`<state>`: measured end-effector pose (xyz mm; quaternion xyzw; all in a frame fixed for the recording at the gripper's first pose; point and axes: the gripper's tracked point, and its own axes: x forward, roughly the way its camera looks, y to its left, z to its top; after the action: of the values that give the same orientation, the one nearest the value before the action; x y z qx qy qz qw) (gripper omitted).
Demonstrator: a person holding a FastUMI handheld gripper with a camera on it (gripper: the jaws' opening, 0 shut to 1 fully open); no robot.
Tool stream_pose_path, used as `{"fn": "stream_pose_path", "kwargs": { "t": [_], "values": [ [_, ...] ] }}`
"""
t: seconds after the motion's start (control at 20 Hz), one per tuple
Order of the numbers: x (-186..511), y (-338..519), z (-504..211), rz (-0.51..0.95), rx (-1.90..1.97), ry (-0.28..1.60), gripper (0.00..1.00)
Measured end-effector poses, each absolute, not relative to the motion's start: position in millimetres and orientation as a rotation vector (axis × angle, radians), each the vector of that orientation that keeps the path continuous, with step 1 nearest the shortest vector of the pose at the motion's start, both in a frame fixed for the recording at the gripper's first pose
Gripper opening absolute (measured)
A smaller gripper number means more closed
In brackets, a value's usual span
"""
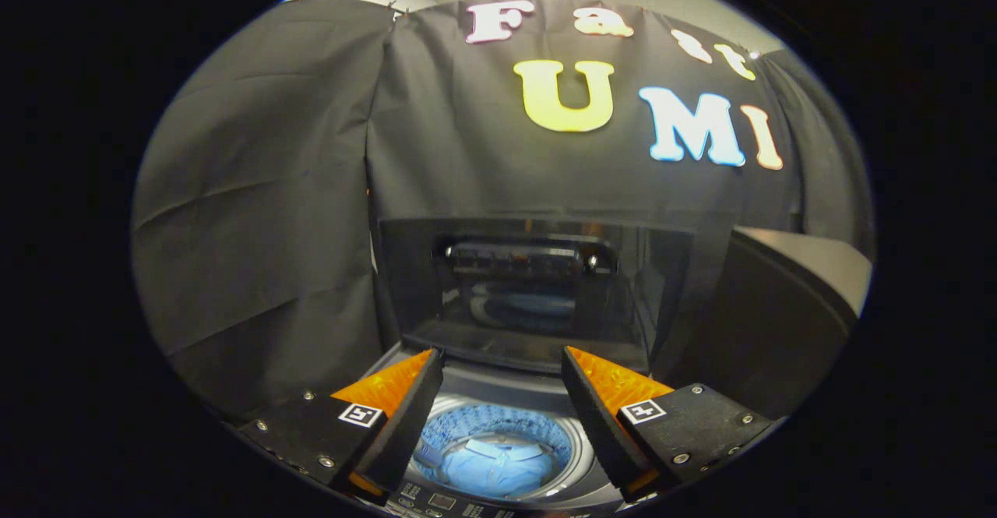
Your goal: Put the clothes into the washing machine and then close the washing machine lid.
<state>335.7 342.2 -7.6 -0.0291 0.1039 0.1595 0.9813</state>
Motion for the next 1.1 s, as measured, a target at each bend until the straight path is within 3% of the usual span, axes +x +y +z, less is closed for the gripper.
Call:
{"fn": "stream_pose_path", "kwargs": {
  "t": [0.6,1.1],
  "values": [
    [404.9,361.0,83.6,0.273,-0.043,0.05,0.95],
    [480.7,375.5,84.1,0.209,-0.014,0.13,0.95]
  ]
}}
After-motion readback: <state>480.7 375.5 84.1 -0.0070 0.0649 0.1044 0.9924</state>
